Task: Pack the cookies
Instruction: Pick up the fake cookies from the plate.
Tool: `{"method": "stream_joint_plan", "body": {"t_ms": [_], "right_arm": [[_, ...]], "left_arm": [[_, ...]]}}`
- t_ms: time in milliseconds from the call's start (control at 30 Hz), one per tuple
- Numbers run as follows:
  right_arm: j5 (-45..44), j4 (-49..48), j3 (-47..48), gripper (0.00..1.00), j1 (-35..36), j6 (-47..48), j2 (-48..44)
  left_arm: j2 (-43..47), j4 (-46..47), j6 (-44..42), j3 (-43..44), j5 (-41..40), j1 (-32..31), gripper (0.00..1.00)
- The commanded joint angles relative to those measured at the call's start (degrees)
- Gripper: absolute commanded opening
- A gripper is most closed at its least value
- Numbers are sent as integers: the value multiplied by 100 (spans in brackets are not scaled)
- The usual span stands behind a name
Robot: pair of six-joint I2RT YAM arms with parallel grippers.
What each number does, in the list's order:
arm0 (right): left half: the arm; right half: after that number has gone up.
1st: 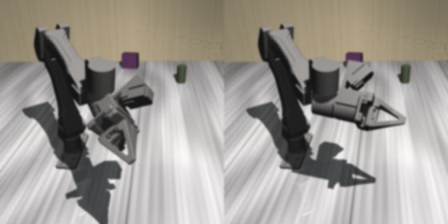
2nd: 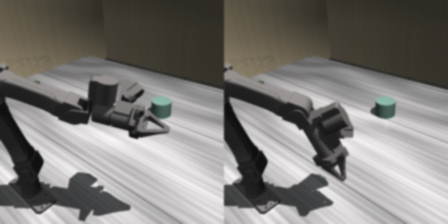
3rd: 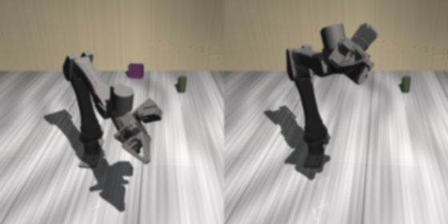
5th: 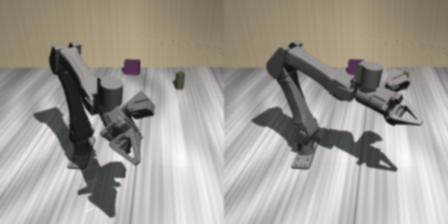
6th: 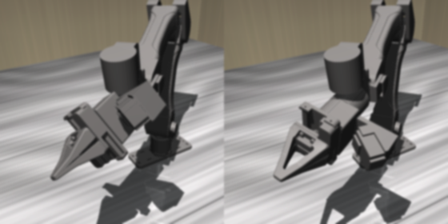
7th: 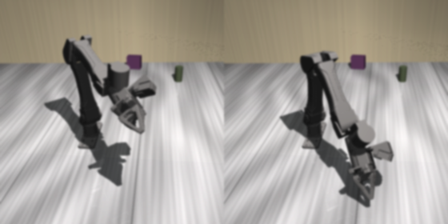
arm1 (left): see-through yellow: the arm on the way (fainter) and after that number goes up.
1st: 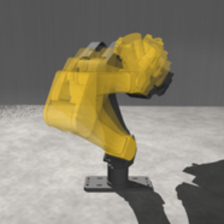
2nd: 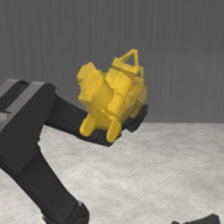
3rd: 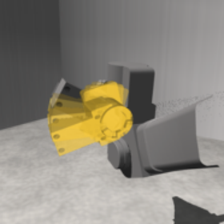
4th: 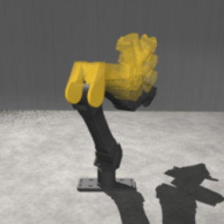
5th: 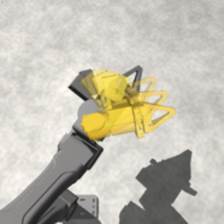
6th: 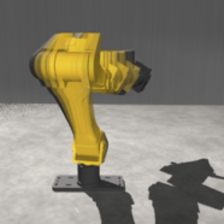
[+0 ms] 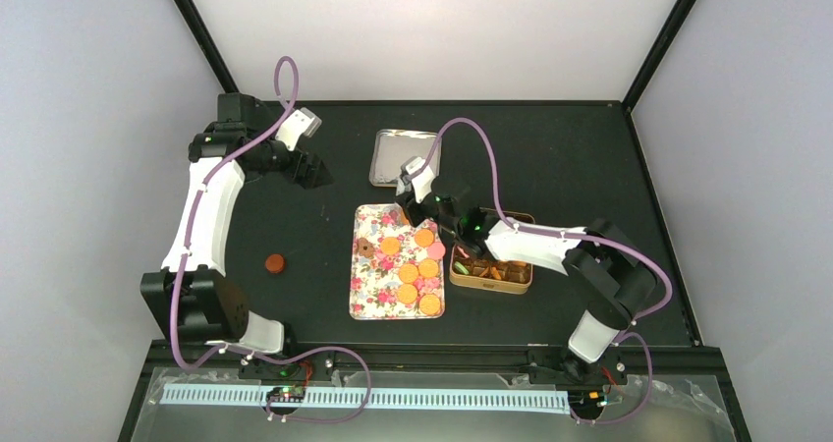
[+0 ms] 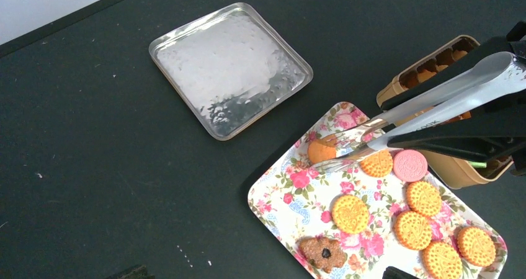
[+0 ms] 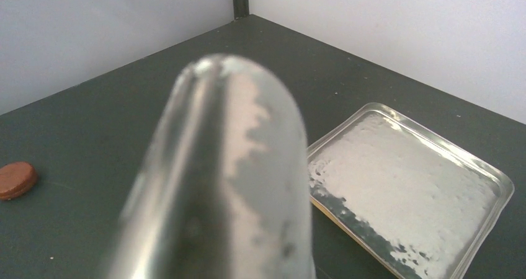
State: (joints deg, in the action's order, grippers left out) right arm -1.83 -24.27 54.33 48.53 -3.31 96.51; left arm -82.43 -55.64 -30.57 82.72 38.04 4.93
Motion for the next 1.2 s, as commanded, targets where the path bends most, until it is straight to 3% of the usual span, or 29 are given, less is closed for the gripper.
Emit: {"method": "stream_joint_plan", "body": {"t_ms": [0, 200, 1167], "right_arm": [[-273, -153, -74, 32, 46, 86, 126], [-783, 16, 42, 31, 178, 487, 187], [-1047, -69, 374, 32, 320, 618, -220]], "left_arm": [[-66, -49, 77, 201, 161, 56, 99], [-62, -33, 87, 184, 206, 57, 99], [-78, -140, -2, 207, 339, 133, 99]]}}
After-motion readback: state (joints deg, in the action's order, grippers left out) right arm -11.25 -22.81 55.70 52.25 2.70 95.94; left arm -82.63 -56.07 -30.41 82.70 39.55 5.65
